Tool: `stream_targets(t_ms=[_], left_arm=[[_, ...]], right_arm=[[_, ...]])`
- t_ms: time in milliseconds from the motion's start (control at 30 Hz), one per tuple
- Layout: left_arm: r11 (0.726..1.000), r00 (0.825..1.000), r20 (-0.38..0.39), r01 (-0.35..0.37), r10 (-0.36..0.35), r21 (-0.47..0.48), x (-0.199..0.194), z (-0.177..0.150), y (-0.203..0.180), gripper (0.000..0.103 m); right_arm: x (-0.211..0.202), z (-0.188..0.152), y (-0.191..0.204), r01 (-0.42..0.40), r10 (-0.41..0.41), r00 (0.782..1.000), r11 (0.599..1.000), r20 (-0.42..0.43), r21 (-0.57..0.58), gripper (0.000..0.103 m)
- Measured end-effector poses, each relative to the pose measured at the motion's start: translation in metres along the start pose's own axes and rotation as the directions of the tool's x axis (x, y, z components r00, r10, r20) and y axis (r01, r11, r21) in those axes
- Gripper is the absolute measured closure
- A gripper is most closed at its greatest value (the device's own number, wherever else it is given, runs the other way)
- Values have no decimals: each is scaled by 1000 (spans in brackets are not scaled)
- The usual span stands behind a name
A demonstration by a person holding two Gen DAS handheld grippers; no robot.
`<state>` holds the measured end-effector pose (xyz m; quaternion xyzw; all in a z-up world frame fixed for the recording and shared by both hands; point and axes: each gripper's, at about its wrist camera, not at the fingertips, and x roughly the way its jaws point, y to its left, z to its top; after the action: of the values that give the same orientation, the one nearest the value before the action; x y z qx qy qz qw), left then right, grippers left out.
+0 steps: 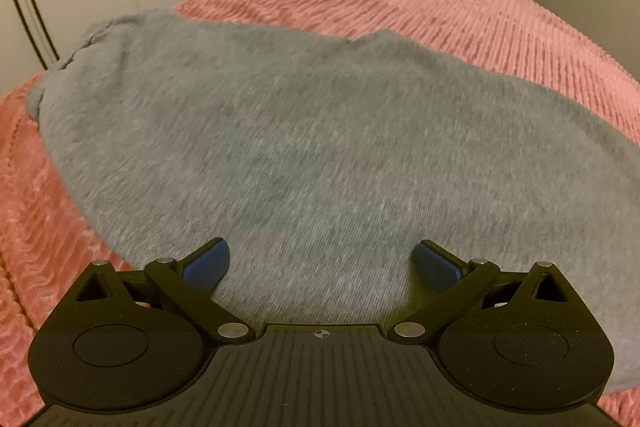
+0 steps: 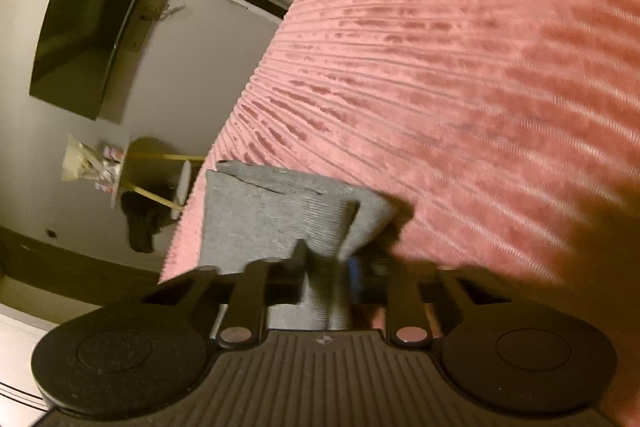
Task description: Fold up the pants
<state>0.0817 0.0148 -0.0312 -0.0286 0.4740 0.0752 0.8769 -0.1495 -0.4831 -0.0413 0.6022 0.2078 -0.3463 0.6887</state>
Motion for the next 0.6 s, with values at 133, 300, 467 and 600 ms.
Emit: stream_targets(t_ms=[133, 300, 467, 600], left_arm=[[1000, 1000, 1, 4, -4, -7, 0, 0, 1, 0], [1000, 1000, 5, 13, -13, -14, 0, 0, 2, 0], [998, 999, 10, 32, -31, -45, -2, 0, 7, 0], [996, 998, 22, 63, -62, -70, -5, 0, 13, 0]], right_arm=[[-10, -5, 17, 2, 0, 999, 998, 33, -68, 96], [-36, -31, 94, -93, 121, 990, 943, 67, -320, 96], [-43, -118, 187, -232, 218, 970, 714, -105, -660, 96], [-27, -213, 216, -349, 157, 937, 502, -313, -791, 96]])
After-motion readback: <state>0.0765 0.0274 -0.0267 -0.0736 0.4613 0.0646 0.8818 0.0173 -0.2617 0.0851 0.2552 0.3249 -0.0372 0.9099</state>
